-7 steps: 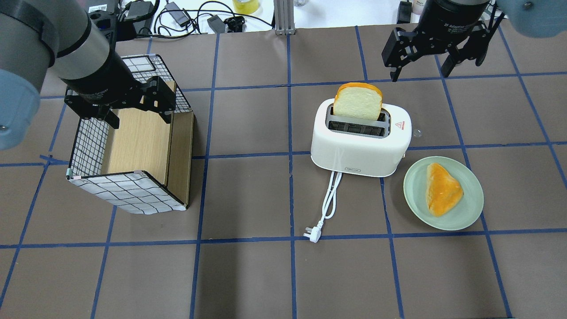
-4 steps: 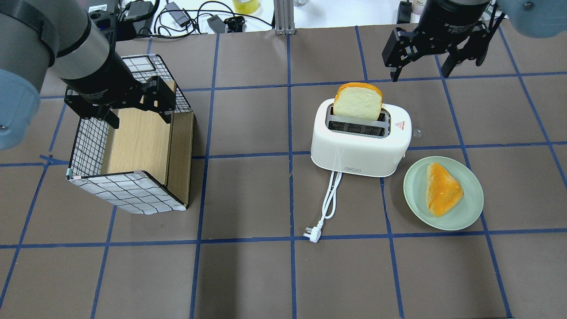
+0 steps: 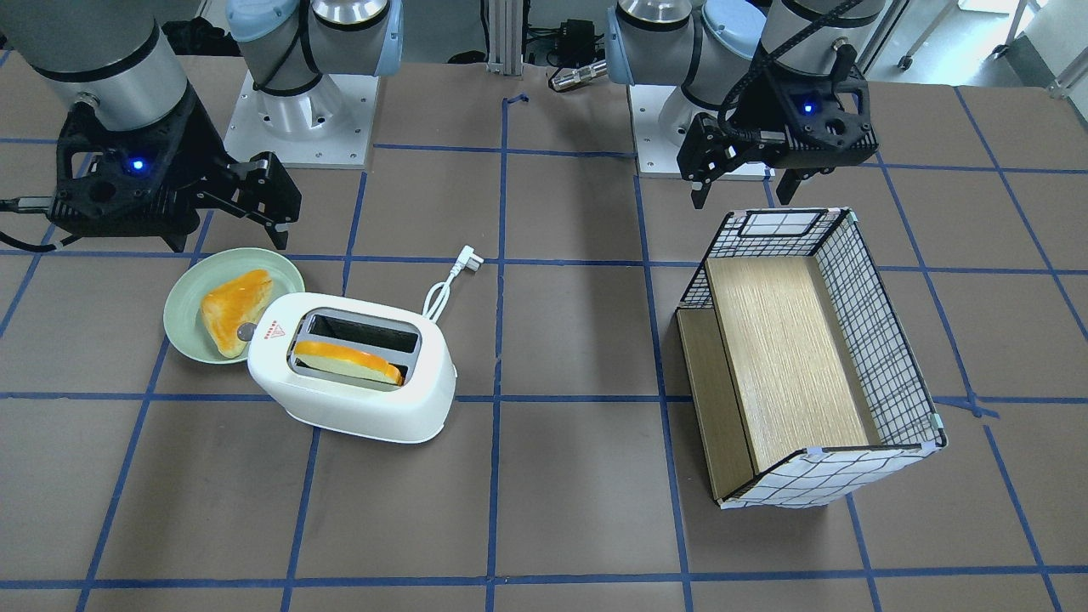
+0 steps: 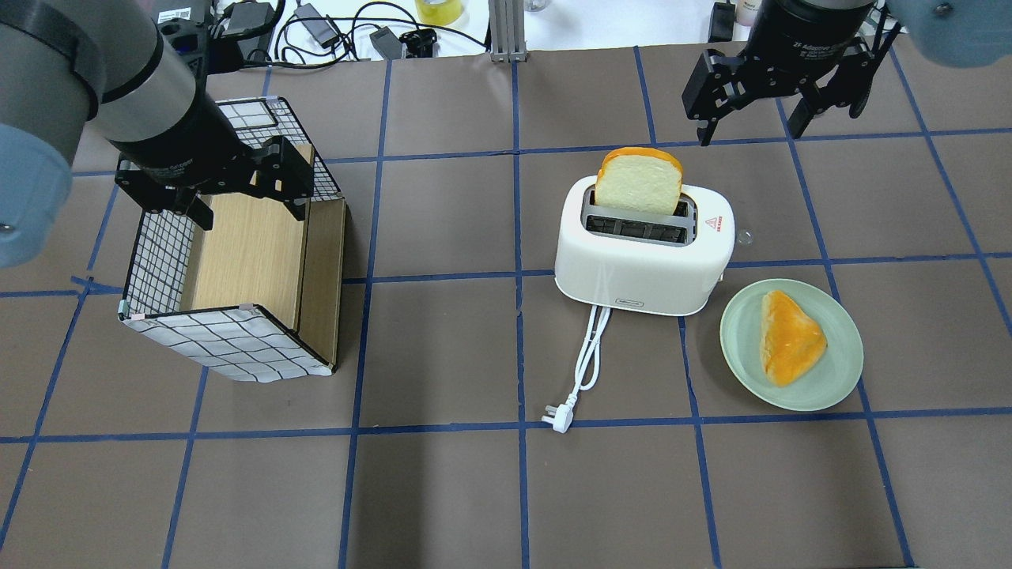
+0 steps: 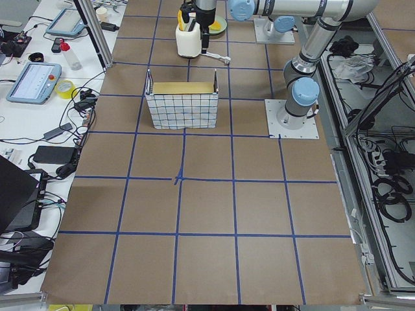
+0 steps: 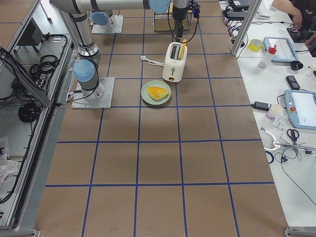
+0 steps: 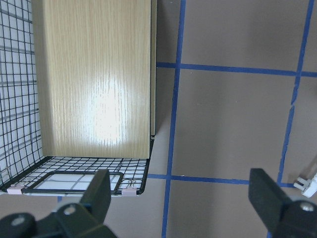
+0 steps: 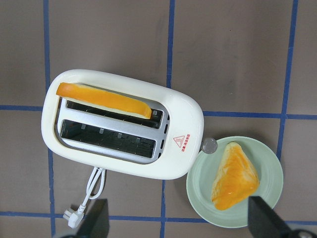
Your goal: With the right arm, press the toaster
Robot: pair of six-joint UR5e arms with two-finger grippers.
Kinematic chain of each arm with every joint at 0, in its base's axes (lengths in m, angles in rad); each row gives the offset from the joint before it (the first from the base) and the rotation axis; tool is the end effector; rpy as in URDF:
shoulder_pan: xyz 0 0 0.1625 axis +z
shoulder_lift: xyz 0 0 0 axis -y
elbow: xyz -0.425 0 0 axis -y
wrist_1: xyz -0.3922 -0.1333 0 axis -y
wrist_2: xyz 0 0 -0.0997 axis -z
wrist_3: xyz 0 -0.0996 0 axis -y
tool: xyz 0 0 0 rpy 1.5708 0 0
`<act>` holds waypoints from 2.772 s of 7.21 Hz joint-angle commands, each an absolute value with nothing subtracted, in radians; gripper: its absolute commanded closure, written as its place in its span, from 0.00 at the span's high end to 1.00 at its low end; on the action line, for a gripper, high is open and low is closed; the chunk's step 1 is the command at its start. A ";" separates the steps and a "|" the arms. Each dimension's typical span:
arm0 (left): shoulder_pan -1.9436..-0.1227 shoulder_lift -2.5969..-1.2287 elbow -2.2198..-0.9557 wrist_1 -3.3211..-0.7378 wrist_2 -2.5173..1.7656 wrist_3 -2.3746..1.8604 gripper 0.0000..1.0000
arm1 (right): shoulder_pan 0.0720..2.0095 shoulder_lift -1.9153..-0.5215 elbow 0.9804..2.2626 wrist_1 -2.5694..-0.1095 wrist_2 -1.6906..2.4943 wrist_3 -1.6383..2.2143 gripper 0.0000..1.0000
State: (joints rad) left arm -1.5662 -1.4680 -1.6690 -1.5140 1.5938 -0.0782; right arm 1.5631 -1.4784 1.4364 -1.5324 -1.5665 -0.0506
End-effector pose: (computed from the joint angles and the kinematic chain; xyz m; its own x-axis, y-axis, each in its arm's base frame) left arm -0.1289 -0.4548 0.4938 -0.9963 -0.0840 -0.0181 -0.0827 0.9946 -0.0630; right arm 0.1296 -0.5321 0.5029 -0.9991 -0.0429 -0.0041 -0.0429 0.9991 -0.0038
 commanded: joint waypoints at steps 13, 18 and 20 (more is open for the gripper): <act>-1.566 -1.468 -1.667 -1.514 1.594 -0.078 1.00 | 1.326 -1.419 1.529 -1.560 -1.274 -0.354 0.00; -1.566 -1.468 -1.667 -1.514 1.594 -0.078 1.00 | 1.233 -1.391 1.618 -1.562 -1.247 -0.360 0.00; -1.566 -1.468 -1.667 -1.514 1.594 -0.078 1.00 | 1.224 -1.376 1.637 -1.565 -1.232 -0.357 0.00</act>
State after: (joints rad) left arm -1.5662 -1.4680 -1.6680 -1.5140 1.5938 -0.0782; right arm 1.2318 -1.3836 1.6262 -1.5637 -1.2417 -0.3604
